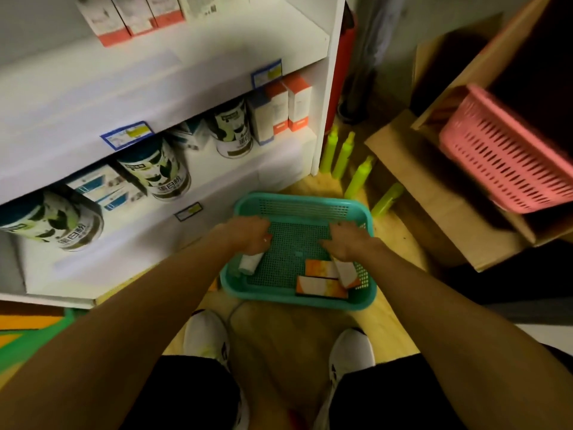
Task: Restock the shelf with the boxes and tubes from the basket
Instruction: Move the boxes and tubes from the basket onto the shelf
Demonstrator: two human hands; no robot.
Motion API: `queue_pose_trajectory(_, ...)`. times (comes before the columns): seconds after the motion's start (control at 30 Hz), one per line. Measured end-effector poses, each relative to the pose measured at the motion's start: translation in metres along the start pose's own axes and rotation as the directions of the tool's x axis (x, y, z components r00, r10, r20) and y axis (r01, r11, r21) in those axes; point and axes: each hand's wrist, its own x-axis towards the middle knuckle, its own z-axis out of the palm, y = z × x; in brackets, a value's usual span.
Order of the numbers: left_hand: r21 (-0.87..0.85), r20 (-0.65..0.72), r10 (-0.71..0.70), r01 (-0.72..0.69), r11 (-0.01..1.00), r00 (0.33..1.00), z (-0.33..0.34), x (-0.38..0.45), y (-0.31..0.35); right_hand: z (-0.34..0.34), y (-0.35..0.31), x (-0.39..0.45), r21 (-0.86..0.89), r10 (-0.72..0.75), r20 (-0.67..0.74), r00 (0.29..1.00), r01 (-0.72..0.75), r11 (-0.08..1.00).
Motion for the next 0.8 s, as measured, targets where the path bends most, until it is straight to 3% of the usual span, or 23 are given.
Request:
queue_pose_trajectory(0.23,0.026,0.038,-0.028,0.028,0.999,0.999,0.026,0.025,-0.008,0.036,0.009,0.027,-0.081,0.038,0.045,0.998,-0.035,0.996)
queue_pose_trajectory(0.43,0.014,0.094,-0.083,0.082,0.997,0.992,0.040,0.046,-0.022,0.056,0.016,0.045,-0.029,0.113,0.010,0.994,-0.112,0.993)
queue_pose_trajectory(0.8,-0.039,0.059,-0.091,0.093,0.995,0.994,0.075,0.087,-0.029,0.085,0.026,0.067,-0.022,0.177,-0.010,0.984,-0.177,0.984)
